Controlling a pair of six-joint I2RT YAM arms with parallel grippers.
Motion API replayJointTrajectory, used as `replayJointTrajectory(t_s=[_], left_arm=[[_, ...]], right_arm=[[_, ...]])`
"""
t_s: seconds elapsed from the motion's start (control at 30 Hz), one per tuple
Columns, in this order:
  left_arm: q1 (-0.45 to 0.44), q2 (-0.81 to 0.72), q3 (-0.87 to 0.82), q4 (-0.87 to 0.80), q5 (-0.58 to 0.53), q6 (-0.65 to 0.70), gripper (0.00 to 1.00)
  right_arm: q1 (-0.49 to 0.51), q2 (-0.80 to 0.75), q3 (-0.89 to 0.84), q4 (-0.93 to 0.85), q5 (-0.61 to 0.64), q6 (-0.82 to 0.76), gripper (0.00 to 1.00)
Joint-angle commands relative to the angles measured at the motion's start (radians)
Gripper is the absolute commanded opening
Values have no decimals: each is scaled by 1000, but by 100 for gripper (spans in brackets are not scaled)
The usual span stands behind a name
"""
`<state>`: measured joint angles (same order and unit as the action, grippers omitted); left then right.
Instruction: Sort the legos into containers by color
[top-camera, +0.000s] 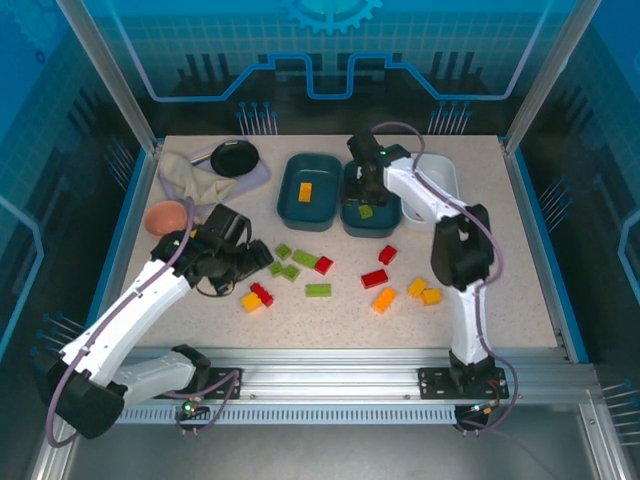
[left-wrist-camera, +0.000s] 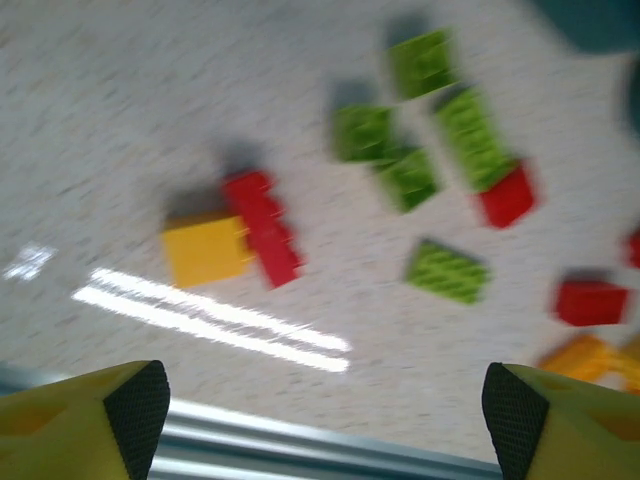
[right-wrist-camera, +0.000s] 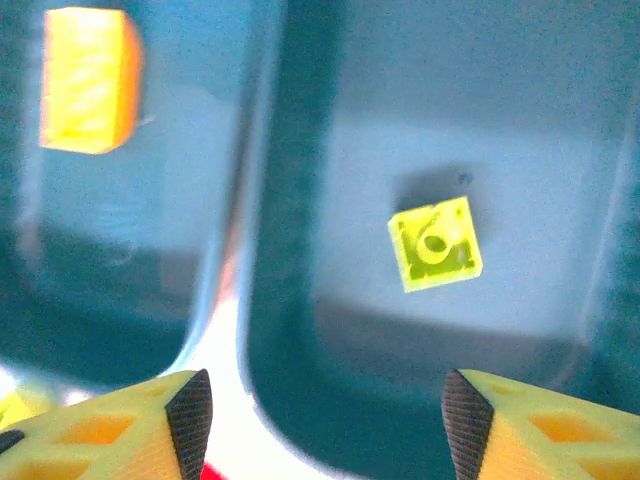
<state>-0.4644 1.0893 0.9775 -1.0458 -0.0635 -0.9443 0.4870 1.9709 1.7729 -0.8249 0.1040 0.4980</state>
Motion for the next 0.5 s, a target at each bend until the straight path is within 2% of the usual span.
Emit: replayJointTrajectory(t_s=[0.0, 0.07, 0.17, 0.3, 0.47], left_arm=[[4, -8, -117, -71, 32, -21, 83], [-5, -17, -186, -25, 44, -7, 82], [-21, -3, -251, 45, 60, 52, 77], [-64, 94, -253, 48, 20, 95, 77], [-77, 194, -278, 108, -6, 122, 79]], right_arm=[[98, -230, -228, 216, -39, -92, 64], [150, -348, -398, 327, -70, -115, 64], [207, -452, -572, 399, -104, -105, 65], [256, -526, -683, 399, -98, -64, 65], [284, -547, -721, 395, -96, -17, 65]])
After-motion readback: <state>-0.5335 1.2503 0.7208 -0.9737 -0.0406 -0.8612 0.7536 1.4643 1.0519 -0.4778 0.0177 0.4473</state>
